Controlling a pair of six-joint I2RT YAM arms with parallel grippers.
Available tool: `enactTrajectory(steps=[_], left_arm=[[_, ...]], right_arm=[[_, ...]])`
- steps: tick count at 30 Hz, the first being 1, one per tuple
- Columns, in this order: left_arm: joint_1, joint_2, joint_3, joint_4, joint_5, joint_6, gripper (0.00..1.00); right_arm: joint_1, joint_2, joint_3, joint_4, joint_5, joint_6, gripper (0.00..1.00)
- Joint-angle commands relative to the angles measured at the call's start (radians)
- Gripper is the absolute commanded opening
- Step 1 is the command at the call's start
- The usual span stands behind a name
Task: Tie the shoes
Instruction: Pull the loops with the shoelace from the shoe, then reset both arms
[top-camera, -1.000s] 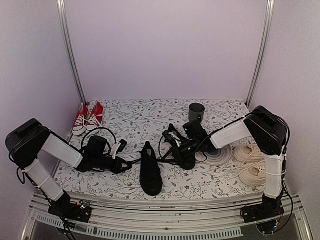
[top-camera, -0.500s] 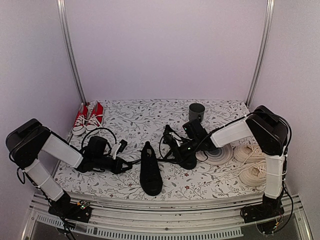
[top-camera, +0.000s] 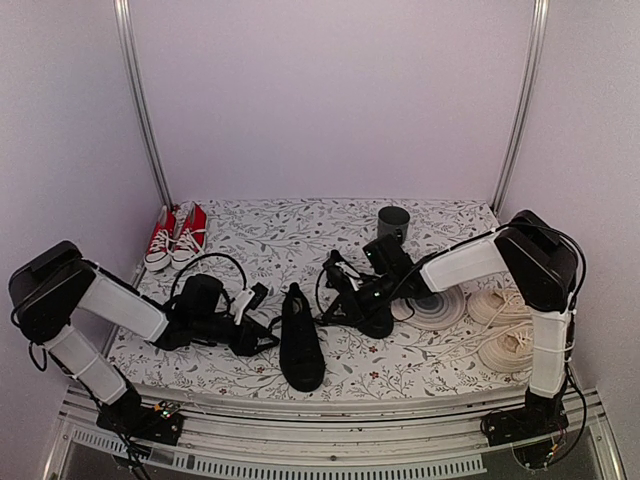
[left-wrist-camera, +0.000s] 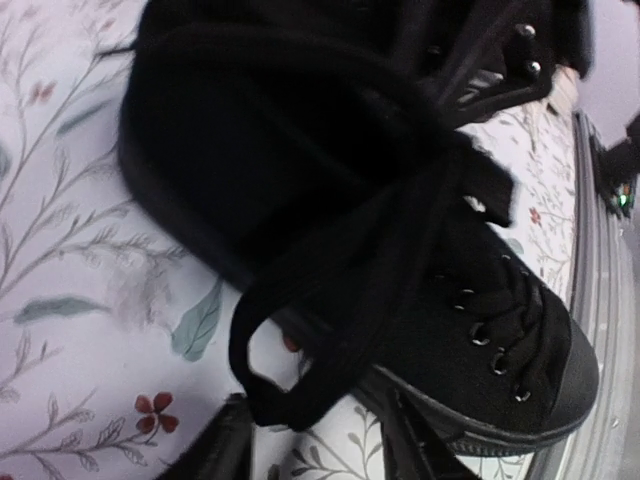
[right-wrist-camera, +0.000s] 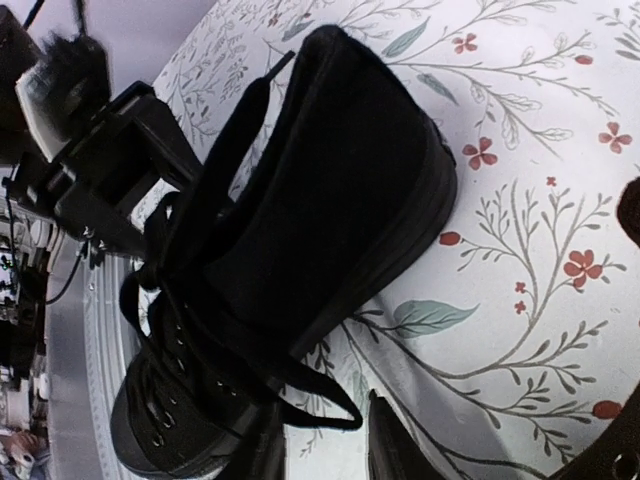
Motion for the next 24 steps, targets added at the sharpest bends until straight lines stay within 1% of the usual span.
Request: enactTrajectory(steps=[1, 5, 6, 7, 8, 10, 12, 15, 19, 21, 24], left_arm=[[-0.049, -0.120, -0.032, 0.003, -0.051, 0.085, 0.54], [-0.071, -0.251, -0.068, -0.037, -0.102, 0.123, 0.64], [-0.073, -0.285, -0.079, -0.042, -0.113, 0.127, 0.73], [-0.074, -0.318, -0.087, -0.049, -0.133, 0.131, 0.92], [-0.075, -0.352, -0.087, -0.059, -0.158, 0.135, 0.95], [-0.072, -0.420, -0.072, -0.084, -0.232, 0.159, 0.96], [-0.054, -0.450, -0.036, -0.111, -0.313, 0.175, 0.96], [0.040, -0.438, 0.049, -0.166, -0.366, 0.156, 0.96], [0.176, -0.408, 0.124, -0.189, -0.442, 0.130, 0.96], [0.264, -0.394, 0.147, -0.192, -0.464, 0.110, 0.96], [0.404, -0.373, 0.168, -0.211, -0.483, 0.063, 0.96]], right_arm=[[-0.003, -0.070, 0.006, -0.040, -0.015, -0.023, 0.39], [-0.005, -0.160, -0.001, -0.044, -0.031, -0.024, 0.54], [-0.009, -0.181, 0.001, -0.056, -0.019, -0.024, 0.64], [-0.017, -0.203, 0.003, -0.066, -0.004, -0.025, 0.84], [-0.027, -0.227, 0.002, -0.075, 0.007, -0.023, 0.99], [-0.050, -0.283, -0.009, -0.068, 0.037, -0.012, 0.99], [-0.078, -0.358, -0.023, -0.063, 0.088, 0.002, 0.99], [-0.153, -0.481, -0.077, -0.035, 0.206, 0.058, 0.99], [-0.343, -0.687, -0.263, 0.053, 0.289, 0.161, 0.99], [-0.449, -0.779, -0.347, 0.057, 0.316, 0.197, 0.99], [-0.613, -0.907, -0.454, 0.054, 0.307, 0.230, 0.99]])
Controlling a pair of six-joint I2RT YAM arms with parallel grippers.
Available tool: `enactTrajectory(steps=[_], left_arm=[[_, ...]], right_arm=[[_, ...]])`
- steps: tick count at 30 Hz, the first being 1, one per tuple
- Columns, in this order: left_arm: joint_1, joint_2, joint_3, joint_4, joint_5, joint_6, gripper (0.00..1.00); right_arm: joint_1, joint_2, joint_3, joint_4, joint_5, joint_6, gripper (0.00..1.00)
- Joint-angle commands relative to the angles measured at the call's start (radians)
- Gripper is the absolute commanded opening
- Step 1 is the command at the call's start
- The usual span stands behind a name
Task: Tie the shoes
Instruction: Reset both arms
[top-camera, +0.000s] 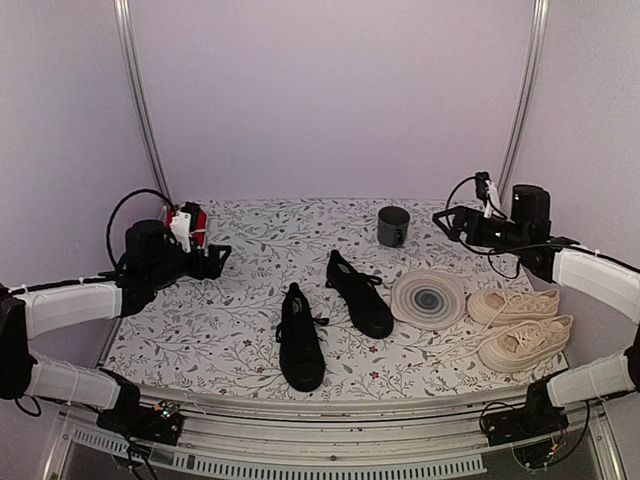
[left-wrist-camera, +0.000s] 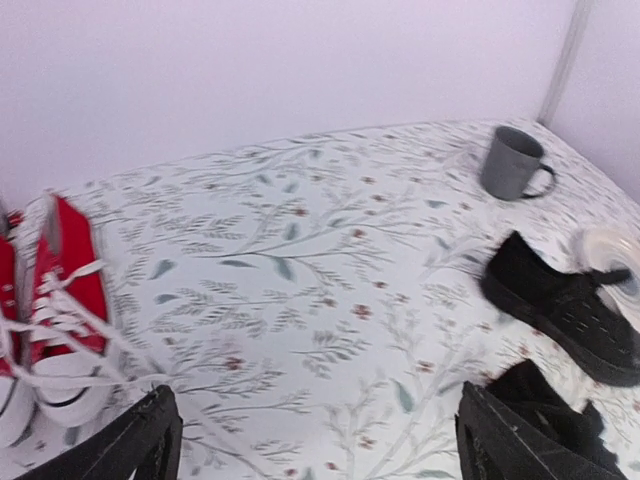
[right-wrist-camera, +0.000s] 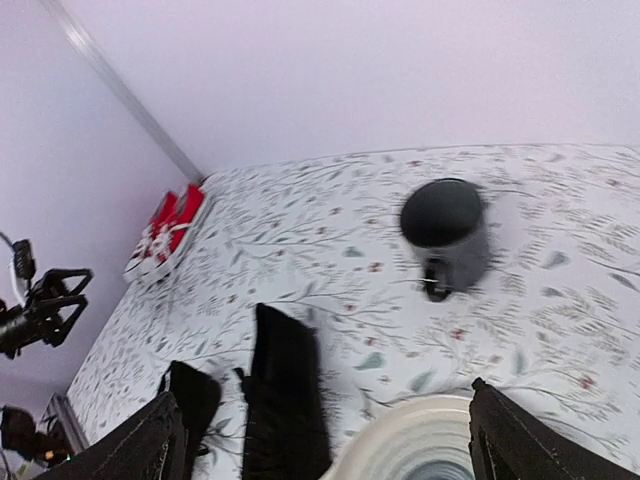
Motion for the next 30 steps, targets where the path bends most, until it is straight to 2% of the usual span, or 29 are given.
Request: enactTrajectory(steps=[1, 3, 6, 11, 15, 20, 30], left_arm=[[0.176, 0.030, 0.033, -0.062, -0.101, -0.064, 0.96], [0.212, 0.023, 0.021, -0.060, -0.183, -0.069, 0.96], [0.227, -0.011, -0.025, -0.003, -0.319, -0.059, 0.96], [0.228, -0.079, -0.141, 0.154, -0.479, -0.029, 0.96], [0.228, -0.111, -0.245, 0.278, -0.510, -0.006, 0.96], [0.228, -0.096, -0.327, 0.420, -0.483, 0.008, 0.96], [0.229, -0.072, -0.350, 0.472, -0.462, 0.026, 0.96]], right_arm=[[-0.189, -0.173, -0.154, 0.012, 0.073, 0.091, 0.99], [-0.249, -0.259, -0.218, 0.005, 0.141, 0.089, 0.99], [-0.277, -0.348, -0.298, 0.004, 0.255, 0.072, 0.99], [-0.277, -0.344, -0.376, 0.039, 0.373, 0.044, 0.99], [-0.278, -0.301, -0.414, 0.096, 0.417, 0.019, 0.99], [-0.277, -0.248, -0.443, 0.156, 0.481, -0.037, 0.99], [-0.280, -0.305, -0.502, 0.261, 0.498, -0.099, 0.99]])
